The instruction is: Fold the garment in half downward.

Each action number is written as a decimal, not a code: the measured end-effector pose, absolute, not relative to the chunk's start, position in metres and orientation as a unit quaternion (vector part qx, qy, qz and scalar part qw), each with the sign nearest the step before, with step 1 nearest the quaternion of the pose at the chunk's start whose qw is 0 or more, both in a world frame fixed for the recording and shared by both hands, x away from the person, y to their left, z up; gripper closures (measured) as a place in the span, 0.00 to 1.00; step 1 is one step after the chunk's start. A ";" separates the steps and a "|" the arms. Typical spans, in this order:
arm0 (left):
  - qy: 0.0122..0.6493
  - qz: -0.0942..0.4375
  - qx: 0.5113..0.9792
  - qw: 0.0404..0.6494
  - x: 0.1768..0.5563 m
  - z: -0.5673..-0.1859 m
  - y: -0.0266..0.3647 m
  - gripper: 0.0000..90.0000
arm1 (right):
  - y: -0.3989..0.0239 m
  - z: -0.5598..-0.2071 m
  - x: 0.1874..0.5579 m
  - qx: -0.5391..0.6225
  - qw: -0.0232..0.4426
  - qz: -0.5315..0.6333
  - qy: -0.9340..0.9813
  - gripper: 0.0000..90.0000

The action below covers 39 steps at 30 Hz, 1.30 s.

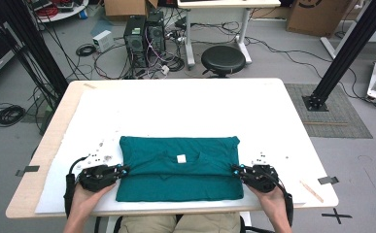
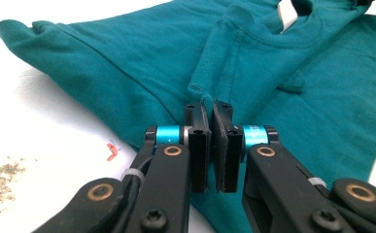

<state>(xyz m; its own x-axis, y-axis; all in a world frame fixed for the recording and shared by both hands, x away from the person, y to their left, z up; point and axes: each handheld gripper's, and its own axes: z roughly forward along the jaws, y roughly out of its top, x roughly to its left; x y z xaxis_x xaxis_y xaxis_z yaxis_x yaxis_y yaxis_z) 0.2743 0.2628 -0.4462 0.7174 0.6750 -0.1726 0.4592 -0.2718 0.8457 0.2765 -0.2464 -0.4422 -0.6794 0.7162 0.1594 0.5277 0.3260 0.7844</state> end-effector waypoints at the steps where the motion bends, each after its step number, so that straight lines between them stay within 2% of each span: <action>1: 0.359 0.112 0.789 0.485 0.274 -0.446 0.263 0.95 | -0.247 -0.442 0.276 0.385 0.107 0.436 0.806 0.96; 5: 0.358 0.103 0.798 0.473 0.275 -0.449 0.262 0.94 | -0.247 -0.445 0.276 0.386 0.104 0.430 0.809 0.94; 6: 0.359 0.100 0.796 0.477 0.275 -0.449 0.261 0.93 | -0.247 -0.446 0.277 0.387 0.102 0.430 0.809 0.89; 8: 0.357 0.103 0.791 0.487 0.275 -0.445 0.263 0.80 | -0.248 -0.444 0.278 0.398 0.107 0.432 0.802 0.67; 11: 0.347 0.109 0.784 0.504 0.276 -0.436 0.261 0.70 | -0.250 -0.434 0.279 0.407 0.109 0.446 0.790 0.57; 17: 0.328 0.105 0.788 0.511 0.292 -0.422 0.241 0.64 | -0.234 -0.415 0.287 0.379 0.114 0.462 0.794 0.54; 24: 0.333 0.103 0.809 0.474 0.313 -0.426 0.214 0.63 | -0.209 -0.426 0.314 0.388 0.093 0.411 0.820 0.53; 29: 0.339 0.089 0.821 0.451 0.318 -0.432 0.213 0.64 | -0.202 -0.440 0.322 0.392 0.075 0.383 0.833 0.56; 31: 0.337 0.081 0.824 0.448 0.318 -0.433 0.211 0.67 | -0.202 -0.441 0.320 0.389 0.073 0.386 0.833 0.62; 33: 0.333 0.074 0.830 0.441 0.318 -0.435 0.210 0.74 | -0.201 -0.441 0.318 0.380 0.072 0.388 0.836 0.71; 37: 0.323 0.076 0.835 0.438 0.315 -0.433 0.211 0.94 | -0.200 -0.441 0.315 0.365 0.069 0.391 0.842 0.90; 39: 0.318 0.078 0.831 0.450 0.311 -0.430 0.212 0.97 | -0.202 -0.440 0.312 0.362 0.072 0.397 0.840 0.96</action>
<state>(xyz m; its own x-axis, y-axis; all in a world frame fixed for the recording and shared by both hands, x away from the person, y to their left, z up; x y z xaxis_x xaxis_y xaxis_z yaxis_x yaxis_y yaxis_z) 0.3106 0.2122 -0.4302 0.7850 0.5993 -0.1573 0.4588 -0.3917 0.7975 0.3123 -0.2015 -0.4398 -0.7283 0.6646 0.1670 0.5508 0.4229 0.7195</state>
